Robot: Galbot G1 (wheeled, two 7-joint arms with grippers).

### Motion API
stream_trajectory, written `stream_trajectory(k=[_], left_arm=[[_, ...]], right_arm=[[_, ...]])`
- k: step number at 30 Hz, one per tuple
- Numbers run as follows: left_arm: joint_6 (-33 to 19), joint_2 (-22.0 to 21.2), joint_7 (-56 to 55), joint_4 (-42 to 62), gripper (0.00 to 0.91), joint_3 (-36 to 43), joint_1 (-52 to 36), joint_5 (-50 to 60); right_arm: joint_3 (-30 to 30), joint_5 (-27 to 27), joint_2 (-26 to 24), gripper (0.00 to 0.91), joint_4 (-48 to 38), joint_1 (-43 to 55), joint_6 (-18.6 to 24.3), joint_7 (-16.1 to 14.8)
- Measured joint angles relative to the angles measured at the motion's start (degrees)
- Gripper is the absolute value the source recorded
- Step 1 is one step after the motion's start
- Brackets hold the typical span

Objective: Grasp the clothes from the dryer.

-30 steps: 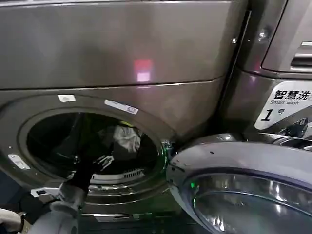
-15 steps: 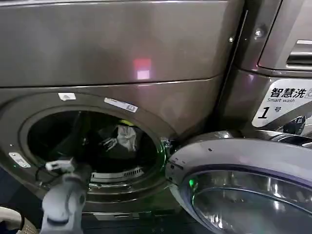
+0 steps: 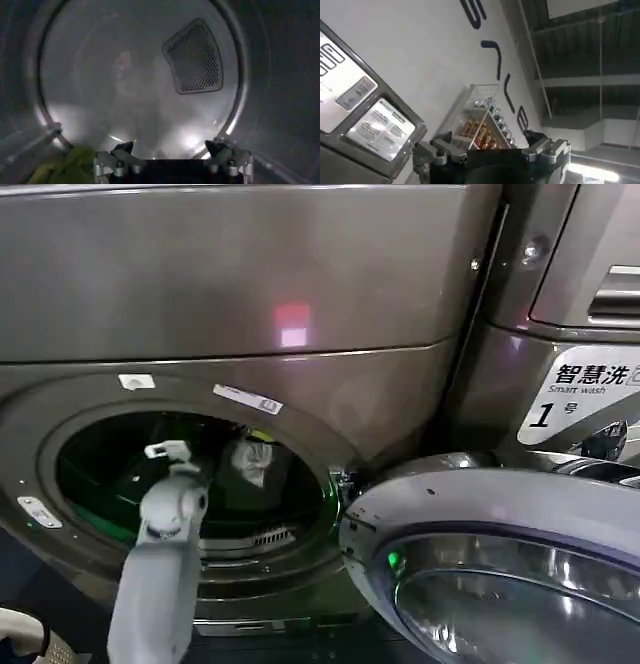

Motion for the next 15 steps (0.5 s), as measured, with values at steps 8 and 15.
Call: stream_trajectory(k=[8,15], left_arm=[[-1.17,0.07,1.63,12.18,0.907,1.49,-7.87,1.40],[-0.16,1.91,8.51,22.95,0.907,6.68,-13.71,7.89]], right_arm=[[0.20,0.03,-0.76,0.907,-0.51,0.01,0.42,-0.36],[-0.05,-0.21,-1.56,0.907,-0.80,0.33,0.48,-0.55]])
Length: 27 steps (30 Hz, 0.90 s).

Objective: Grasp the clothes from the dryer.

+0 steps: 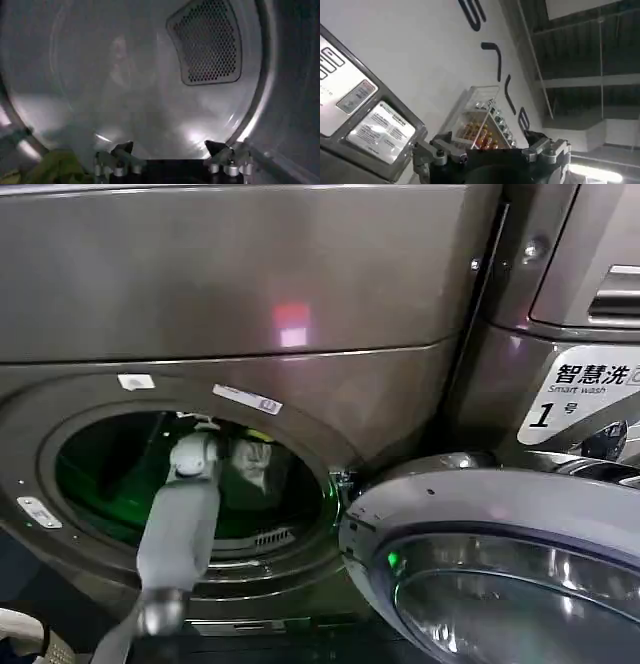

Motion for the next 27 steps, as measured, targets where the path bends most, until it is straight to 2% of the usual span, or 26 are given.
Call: stream_trajectory(k=[11,27], left_arm=[[-2.72,2.60,13.86,13.19,0.907,12.39,-7.95,12.53],[-10.90,4.84,25.43,19.50,0.907,29.96,-15.52,31.85]], right_arm=[[0.05,-0.23,-0.80,0.907,-0.91,0.35,0.03,-0.06],[0.82,-0.34,-0.85,0.907,-1.53,0.12,0.10,-0.47]])
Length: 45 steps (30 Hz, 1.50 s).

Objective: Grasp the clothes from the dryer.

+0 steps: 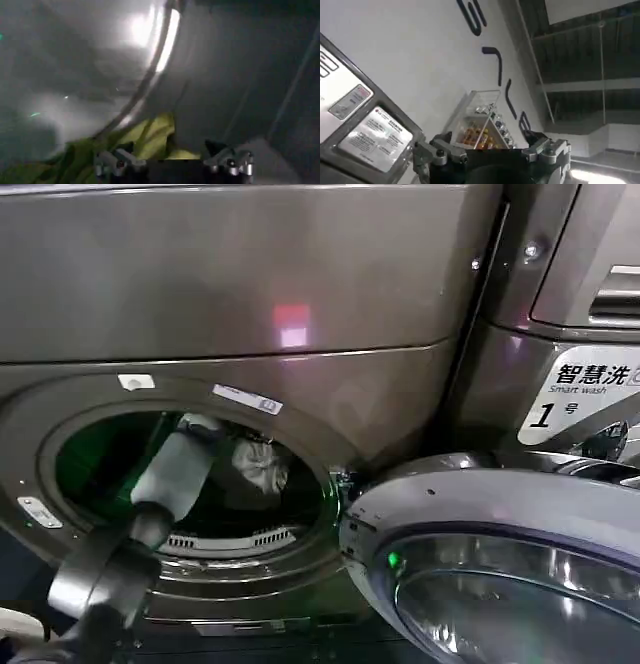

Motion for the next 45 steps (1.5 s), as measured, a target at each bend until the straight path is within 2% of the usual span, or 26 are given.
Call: stream_trajectory(k=[9,23,25,27,28,29,30,31,32,37,45], left_arm=[[-3.83,-0.38,5.45,0.96,0.907,7.27,-2.80,6.19],[-4.32,-2.07,9.59,3.74,0.899,10.91,-2.66,9.38],[-4.34,-2.24,9.61,4.12,0.830,10.96,-2.47,9.42],[-4.39,-2.28,9.60,4.33,0.683,11.03,-2.24,9.37],[-4.38,-2.34,9.60,4.47,0.557,11.14,-2.12,9.37],[-4.38,-2.43,9.60,4.58,0.478,11.18,-2.05,9.36],[-4.39,-2.51,9.66,4.63,0.296,11.19,-1.99,9.37],[-4.46,-2.56,9.83,4.68,0.182,11.22,-1.97,9.40],[-4.55,-2.59,9.93,4.70,0.137,11.23,-1.92,9.44],[-4.89,-2.68,10.34,4.86,0.000,11.22,-1.61,9.44],[-4.75,-2.87,9.94,5.01,0.000,10.02,-1.46,8.78]], right_arm=[[0.08,-0.29,0.40,0.907,-0.10,0.05,0.06,-0.22],[0.03,-0.65,0.38,0.907,-0.30,0.07,0.27,-0.52],[0.02,-0.65,0.44,0.907,-0.29,0.08,0.30,-0.57],[-0.01,-0.65,0.46,0.907,-0.26,0.11,0.30,-0.59],[-0.04,-0.66,0.49,0.907,-0.26,0.15,0.31,-0.61],[-0.12,-0.69,0.54,0.907,-0.26,0.20,0.34,-0.63],[-0.17,-0.73,0.63,0.907,-0.26,0.23,0.35,-0.66],[-0.19,-0.75,0.67,0.907,-0.24,0.26,0.37,-0.66],[-0.19,-0.76,0.68,0.907,-0.24,0.29,0.39,-0.67],[-0.23,-0.83,0.82,0.907,-0.31,0.43,0.44,-0.70],[-0.55,-0.98,1.23,0.907,-0.21,0.68,0.51,-0.74]])
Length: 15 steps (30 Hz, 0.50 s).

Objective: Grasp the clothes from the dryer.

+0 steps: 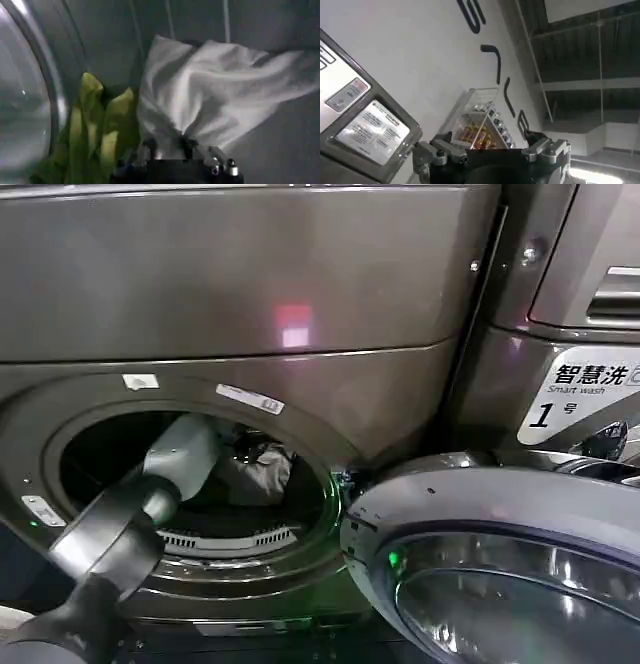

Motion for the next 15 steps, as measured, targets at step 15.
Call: stream_trajectory(k=[15], left_arm=[[4.06,0.65,-4.89,-5.36,0.000,-15.29,3.69,-10.80]], right_arm=[[0.07,-0.08,0.37,0.907,0.33,-0.16,-0.08,-0.01]])
